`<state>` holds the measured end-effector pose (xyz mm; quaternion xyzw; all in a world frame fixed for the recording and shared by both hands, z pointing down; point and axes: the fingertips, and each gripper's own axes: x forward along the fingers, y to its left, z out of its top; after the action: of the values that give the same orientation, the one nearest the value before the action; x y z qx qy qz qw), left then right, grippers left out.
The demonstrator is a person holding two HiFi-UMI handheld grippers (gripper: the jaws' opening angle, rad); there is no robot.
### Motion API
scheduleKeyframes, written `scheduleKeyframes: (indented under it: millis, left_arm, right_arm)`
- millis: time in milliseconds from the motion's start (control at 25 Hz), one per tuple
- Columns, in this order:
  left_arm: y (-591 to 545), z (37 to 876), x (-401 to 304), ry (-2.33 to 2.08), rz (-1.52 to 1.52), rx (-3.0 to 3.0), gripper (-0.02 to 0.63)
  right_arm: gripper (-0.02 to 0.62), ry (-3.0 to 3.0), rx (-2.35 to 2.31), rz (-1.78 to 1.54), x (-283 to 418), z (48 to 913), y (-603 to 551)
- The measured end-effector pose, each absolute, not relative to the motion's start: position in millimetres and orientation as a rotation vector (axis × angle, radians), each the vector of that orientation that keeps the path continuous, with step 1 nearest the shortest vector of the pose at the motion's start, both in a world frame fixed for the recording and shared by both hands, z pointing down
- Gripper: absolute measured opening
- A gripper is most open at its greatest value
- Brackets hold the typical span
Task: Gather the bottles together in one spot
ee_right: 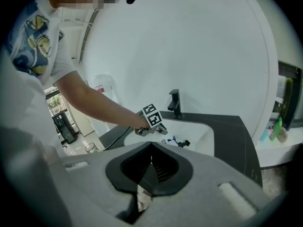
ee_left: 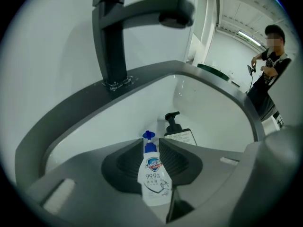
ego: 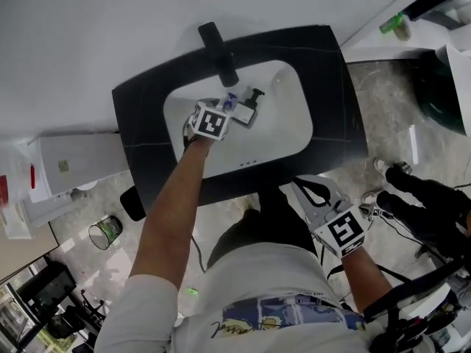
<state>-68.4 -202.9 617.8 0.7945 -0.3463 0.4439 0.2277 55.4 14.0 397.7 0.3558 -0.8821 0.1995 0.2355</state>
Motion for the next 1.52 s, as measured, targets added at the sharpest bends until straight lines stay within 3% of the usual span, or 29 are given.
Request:
scheduleKeyframes:
  millis: [520, 1520]
  left_arm:
    - [-227.2, 695.2, -47.7, -0.848, 1.426, 2.138, 0.112]
    - [-214.9, 711.7, -50.7, -0.788, 1.315, 2.049, 0.106]
  right_arm:
    - [0.002, -2.363, 1.005, 0.660, 93.6, 424.8, -4.1]
    - [0.002, -2.365, 0.916, 0.719, 85.8, 441.6, -13.2]
